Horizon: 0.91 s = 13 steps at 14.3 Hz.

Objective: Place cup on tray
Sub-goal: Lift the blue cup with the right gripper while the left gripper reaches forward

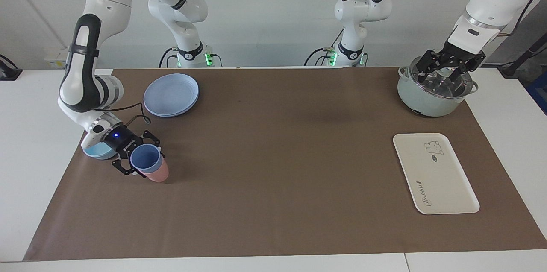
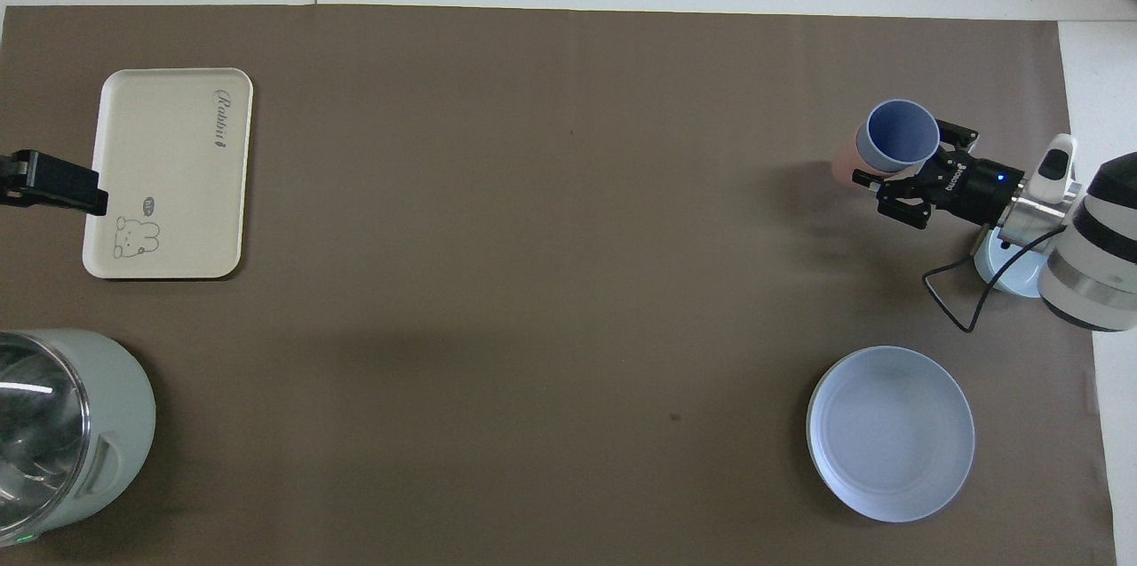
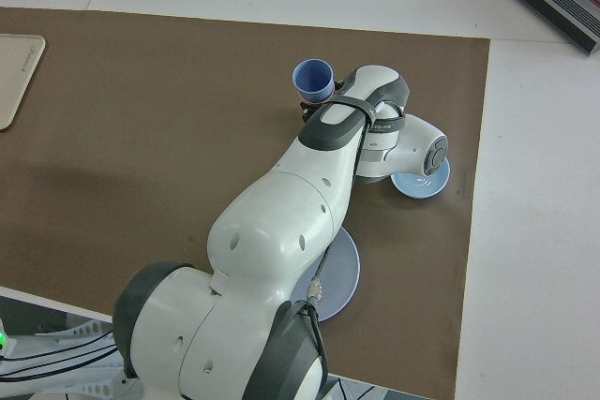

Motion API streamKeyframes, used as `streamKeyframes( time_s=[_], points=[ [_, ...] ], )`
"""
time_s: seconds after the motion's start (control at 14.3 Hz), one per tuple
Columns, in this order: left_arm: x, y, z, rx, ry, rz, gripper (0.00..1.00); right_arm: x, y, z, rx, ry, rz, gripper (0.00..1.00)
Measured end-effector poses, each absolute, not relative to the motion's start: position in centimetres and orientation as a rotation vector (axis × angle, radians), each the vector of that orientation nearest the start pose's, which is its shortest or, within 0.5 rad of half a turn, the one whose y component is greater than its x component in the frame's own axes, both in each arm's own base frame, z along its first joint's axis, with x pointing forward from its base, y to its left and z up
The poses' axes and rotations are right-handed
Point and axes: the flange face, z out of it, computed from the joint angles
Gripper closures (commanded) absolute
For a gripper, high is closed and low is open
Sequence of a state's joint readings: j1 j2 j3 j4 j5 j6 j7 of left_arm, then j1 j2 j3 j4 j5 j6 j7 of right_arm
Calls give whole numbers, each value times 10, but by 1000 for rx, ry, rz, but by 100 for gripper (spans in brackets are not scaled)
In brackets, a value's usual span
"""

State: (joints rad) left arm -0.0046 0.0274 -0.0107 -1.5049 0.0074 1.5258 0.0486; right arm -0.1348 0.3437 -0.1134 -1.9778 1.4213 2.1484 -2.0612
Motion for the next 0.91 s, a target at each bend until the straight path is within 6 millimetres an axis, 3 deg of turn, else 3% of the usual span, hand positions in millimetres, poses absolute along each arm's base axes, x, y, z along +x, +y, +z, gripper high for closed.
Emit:
streamKeyframes(
  time_s=[0.35, 0.56, 0.7, 0.91],
  points=[
    [561, -20, 636, -3225, 84, -17, 3, 616, -62, 402, -2310, -987, -945, 100],
    [572, -43, 631, -3386, -100, -52, 7, 618, -29, 446, -2450, -972, -800, 100],
    [590, -79, 620, -3469, -306, -49, 13, 619, 11, 473, -2570, -937, -684, 100],
    [629, -165, 602, -3518, -637, -53, 19, 616, 79, 505, -2737, -860, -587, 100]
  ],
)
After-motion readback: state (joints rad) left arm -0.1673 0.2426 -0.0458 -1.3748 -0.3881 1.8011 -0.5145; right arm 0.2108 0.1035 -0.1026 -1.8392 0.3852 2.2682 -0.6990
